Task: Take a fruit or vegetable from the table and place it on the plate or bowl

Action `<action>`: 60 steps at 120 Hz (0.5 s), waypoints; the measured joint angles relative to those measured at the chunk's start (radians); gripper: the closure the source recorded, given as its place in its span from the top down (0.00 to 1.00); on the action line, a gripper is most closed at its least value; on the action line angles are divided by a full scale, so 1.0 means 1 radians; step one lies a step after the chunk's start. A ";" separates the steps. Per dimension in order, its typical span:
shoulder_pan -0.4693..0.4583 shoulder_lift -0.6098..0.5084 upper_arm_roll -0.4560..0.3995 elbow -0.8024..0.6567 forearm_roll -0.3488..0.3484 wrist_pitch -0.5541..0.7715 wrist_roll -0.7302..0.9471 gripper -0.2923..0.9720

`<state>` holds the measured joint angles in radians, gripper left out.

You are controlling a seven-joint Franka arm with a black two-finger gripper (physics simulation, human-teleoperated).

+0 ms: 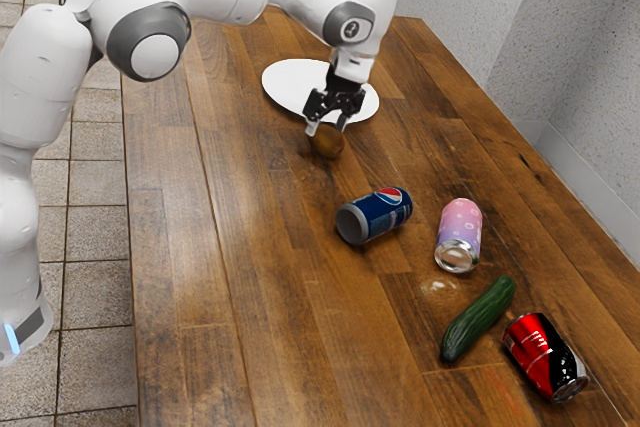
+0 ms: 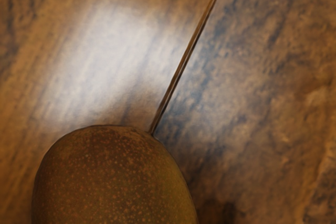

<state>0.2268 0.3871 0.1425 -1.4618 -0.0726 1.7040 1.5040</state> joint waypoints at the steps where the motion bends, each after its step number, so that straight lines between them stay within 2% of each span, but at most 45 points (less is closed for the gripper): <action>1: 0.000 0.000 0.000 0.000 0.000 0.000 0.000 0.77; 60: -0.003 0.007 0.000 -0.040 -0.026 0.028 -0.001 0.77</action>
<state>0.2239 0.3940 0.1426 -1.5014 -0.0982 1.7318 1.5028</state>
